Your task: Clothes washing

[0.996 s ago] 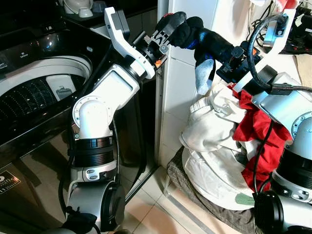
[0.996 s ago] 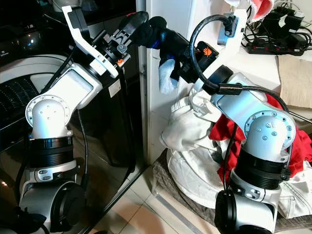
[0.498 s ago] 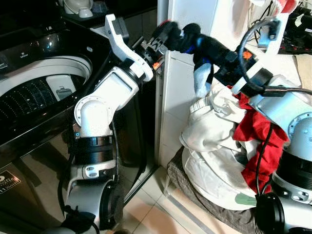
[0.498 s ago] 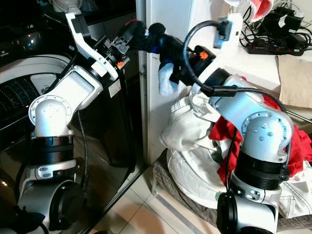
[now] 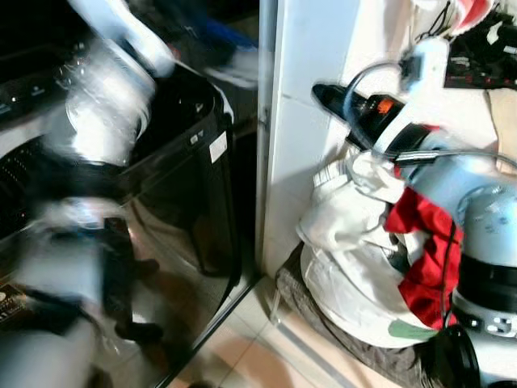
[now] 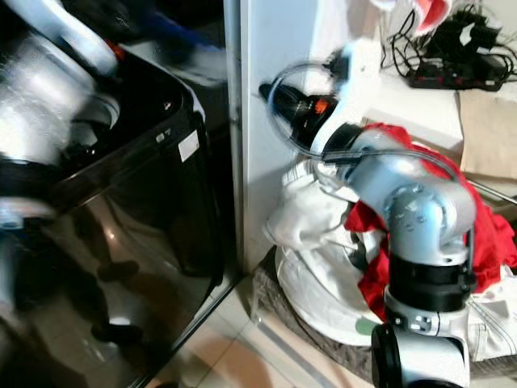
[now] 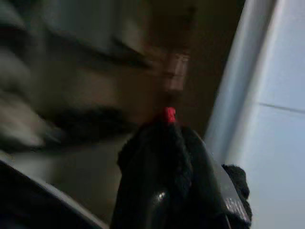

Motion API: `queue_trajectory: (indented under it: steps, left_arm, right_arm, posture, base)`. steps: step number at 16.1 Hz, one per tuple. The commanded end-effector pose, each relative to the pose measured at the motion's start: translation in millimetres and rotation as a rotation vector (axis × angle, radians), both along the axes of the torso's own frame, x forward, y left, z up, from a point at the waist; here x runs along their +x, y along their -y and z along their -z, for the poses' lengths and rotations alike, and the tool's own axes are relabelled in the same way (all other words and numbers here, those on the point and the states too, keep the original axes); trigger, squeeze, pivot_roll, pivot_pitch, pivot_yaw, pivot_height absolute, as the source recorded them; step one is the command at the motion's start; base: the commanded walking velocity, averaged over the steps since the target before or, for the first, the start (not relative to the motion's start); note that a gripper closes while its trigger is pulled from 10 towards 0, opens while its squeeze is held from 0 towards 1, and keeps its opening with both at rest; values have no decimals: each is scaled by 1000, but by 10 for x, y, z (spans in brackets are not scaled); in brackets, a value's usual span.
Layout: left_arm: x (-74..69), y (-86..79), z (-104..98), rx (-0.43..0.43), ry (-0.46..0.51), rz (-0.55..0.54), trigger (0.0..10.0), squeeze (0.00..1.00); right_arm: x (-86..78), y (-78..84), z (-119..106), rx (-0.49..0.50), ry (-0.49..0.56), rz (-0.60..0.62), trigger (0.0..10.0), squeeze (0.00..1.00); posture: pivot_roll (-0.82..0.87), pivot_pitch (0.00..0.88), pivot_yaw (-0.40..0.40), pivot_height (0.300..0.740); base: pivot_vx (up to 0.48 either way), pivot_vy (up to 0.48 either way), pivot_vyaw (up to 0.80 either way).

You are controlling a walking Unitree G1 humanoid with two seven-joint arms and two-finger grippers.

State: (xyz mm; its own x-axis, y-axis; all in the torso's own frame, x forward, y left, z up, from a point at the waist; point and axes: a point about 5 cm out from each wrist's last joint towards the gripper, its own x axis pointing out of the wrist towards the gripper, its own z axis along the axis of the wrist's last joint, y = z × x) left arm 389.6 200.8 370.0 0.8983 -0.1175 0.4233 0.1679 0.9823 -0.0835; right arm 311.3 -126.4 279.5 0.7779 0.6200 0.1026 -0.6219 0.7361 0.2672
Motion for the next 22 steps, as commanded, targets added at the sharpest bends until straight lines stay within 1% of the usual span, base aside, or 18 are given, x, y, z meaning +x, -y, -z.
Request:
queue_trajectory:
  steps: [1, 2, 3, 4, 5, 6, 7, 8, 10, 12, 13, 15, 17, 18, 19, 20, 21, 22]
  left_arm:
    - [126, -81, 128, 352, -76, -196, 0, 0]
    - [126, -81, 128, 352, -76, -196, 0, 0]
    - [195, -182, 323, 500, -184, -297, 0, 0]
    - [219, -221, 420, 551, -231, -328, 0, 0]
    - [260, -293, 832, 667, -407, -343, 10000, 0]
    - [259, -321, 994, 714, -466, -344, 10000, 0]
    - [234, -404, 1247, 720, -556, -369, 10000, 1000]
    - [228, -426, 1273, 699, -576, -379, 10000, 1000]
    - [213, -507, 1282, 711, -606, -426, 10000, 1000]
    - [208, -541, 1289, 691, -619, -431, 10000, 1000]
    - [202, -568, 1283, 669, -617, -438, 10000, 1000]
    - [196, -605, 1243, 667, -592, -469, 10000, 1000]
    - [205, -611, 1138, 658, -529, -498, 10000, 1000]
    - [211, -605, 1088, 683, -500, -516, 10000, 1000]
    - [241, -502, 1034, 656, -446, -456, 10000, 1000]
    - [282, -282, 993, 577, -369, -308, 10000, 0]
    - [294, -158, 965, 513, -319, -225, 10000, 0]
    - [292, -36, 921, 520, -250, -183, 10000, 0]
  right_arm:
    - [-63, -151, -44, -37, 44, -46, 10000, 0]
    - [-63, -151, -44, -37, 44, -46, 10000, 0]
    - [-65, -219, -40, -57, 49, -53, 10000, 0]
    - [-63, -242, -35, -65, 50, -53, 10000, 0]
    - [-75, -340, -5, -100, 50, -68, 10000, 0]
    - [-89, -392, 10, -119, 52, -80, 10000, 0]
    - [-137, -510, 42, -164, 55, -118, 10000, 0]
    - [-147, -530, 50, -173, 55, -126, 10000, 0]
    - [-166, -563, 70, -193, 52, -140, 10000, 0]
    - [-164, -571, 84, -207, 52, -142, 10000, 0]
    - [-147, -566, 92, -212, 44, -137, 10000, 0]
    - [-115, -555, 95, -214, 36, -122, 10000, 0]
    - [-22, -501, 99, -211, 15, -41, 10000, 0]
    - [31, -457, 116, -210, -5, 16, 10000, 0]
    - [129, -360, 149, -222, -21, 128, 10000, 0]
    - [259, -163, 237, -300, -44, 314, 10000, 0]
    - [313, -42, 284, -356, -48, 414, 10000, 0]
    - [353, 109, 313, -400, -42, 508, 10000, 0]
  posture:
    - [-52, 0, 33, 740]
    - [-52, 0, 33, 740]
    - [-54, 0, 37, 740]
    - [-54, 0, 37, 740]
    - [-58, 0, 41, 740]
    - [-58, 0, 41, 740]
    - [-69, 0, 44, 740]
    - [-69, 0, 44, 740]
    - [-74, 0, 39, 740]
    - [-72, 0, 33, 740]
    - [-68, 0, 24, 740]
    - [-66, 0, 18, 740]
    - [-64, 0, 15, 740]
    - [-65, 0, 16, 740]
    - [-67, 0, 18, 740]
    - [-69, 0, 23, 740]
    - [-73, 0, 28, 740]
    - [-75, 0, 30, 740]
  base:
    - [0, 0, 0]
    - [0, 0, 0]
    - [0, 0, 0]
    - [0, 0, 0]
    - [0, 0, 0]
    - [0, 0, 0]
    - [0, 0, 0]
    - [0, 0, 0]
    - [0, 0, 0]
    - [0, 0, 0]
    - [0, 0, 0]
    - [0, 0, 0]
    - [0, 0, 0]
    - [0, 0, 0]
    - [0, 0, 0]
    - [0, 0, 0]
    - [0, 0, 0]
    - [0, 0, 0]
